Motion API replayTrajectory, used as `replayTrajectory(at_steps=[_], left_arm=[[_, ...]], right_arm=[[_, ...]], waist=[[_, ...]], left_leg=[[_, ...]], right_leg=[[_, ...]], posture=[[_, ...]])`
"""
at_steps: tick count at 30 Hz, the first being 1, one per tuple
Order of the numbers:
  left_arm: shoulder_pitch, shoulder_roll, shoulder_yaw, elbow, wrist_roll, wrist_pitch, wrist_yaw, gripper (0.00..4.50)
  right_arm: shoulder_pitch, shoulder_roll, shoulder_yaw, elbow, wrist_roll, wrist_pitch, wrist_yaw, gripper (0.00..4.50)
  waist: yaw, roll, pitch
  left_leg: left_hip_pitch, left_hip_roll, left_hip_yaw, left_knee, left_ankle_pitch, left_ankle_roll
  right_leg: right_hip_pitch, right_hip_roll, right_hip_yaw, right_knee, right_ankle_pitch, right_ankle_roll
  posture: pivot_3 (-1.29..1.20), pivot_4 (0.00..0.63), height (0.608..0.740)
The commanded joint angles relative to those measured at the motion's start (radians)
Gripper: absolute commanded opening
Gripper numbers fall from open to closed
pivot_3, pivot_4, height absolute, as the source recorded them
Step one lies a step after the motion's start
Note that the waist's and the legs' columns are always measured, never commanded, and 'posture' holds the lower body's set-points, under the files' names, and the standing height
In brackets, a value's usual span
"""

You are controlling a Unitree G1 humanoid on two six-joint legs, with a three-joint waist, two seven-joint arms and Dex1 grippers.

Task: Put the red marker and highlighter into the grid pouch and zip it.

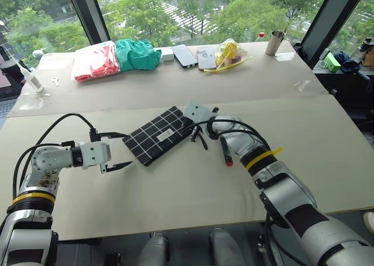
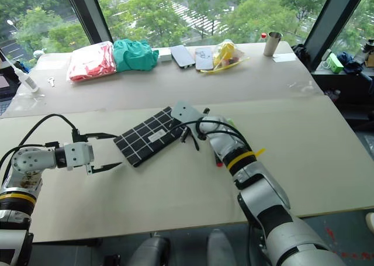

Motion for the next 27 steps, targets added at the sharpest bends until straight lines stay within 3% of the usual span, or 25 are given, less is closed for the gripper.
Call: replayTrajectory(at_steps=[1,12,19,22,27], left_arm=[[-0.032,-0.002,-0.032,0.039,0.067,-0.060,0.057,4.50],[-0.063,-0.111,-0.091,0.029,0.095,-0.122,0.164,4.50],[-0.095,-0.094,-0.128,0.085,0.175,-0.145,0.232,4.50],[-0.099,-0.095,-0.137,0.099,0.160,-0.138,0.222,3.72],[-0.088,-0.102,-0.142,0.085,0.097,-0.116,0.173,1.94]], right_arm=[[0.002,-0.009,-0.018,-0.005,-0.016,-0.012,0.013,0.07],[0.011,-0.005,-0.038,-0.011,-0.028,0.008,0.010,0.07],[0.020,-0.002,-0.044,-0.022,-0.032,0.014,0.017,0.07],[0.026,-0.003,-0.044,-0.032,-0.033,0.016,0.022,0.00],[0.033,-0.006,-0.048,-0.045,-0.037,0.023,0.038,0.00]], waist=[[0.000,0.000,0.000],[0.003,0.000,0.000],[0.001,0.000,-0.001],[0.001,0.000,-0.001],[-0.001,0.000,-0.001]], left_leg=[[0.000,0.000,0.000,0.000,0.000,0.000],[0.000,-0.002,-0.001,0.002,0.000,0.000],[0.000,-0.002,-0.001,0.002,0.000,0.000],[0.000,-0.002,-0.001,0.003,0.000,0.000],[0.000,-0.002,-0.001,0.006,-0.001,0.001]], right_leg=[[0.000,0.000,0.000,0.000,0.000,0.000],[0.001,-0.002,0.000,0.000,0.000,0.000],[0.001,-0.002,0.000,0.000,0.000,0.000],[0.001,-0.002,0.000,0.000,0.000,0.000],[0.001,-0.001,0.000,0.000,0.000,0.000]], posture=[[0.00,0.150,0.740],[0.00,0.150,0.740],[0.00,0.150,0.740],[0.00,0.150,0.740],[0.00,0.150,0.740]])
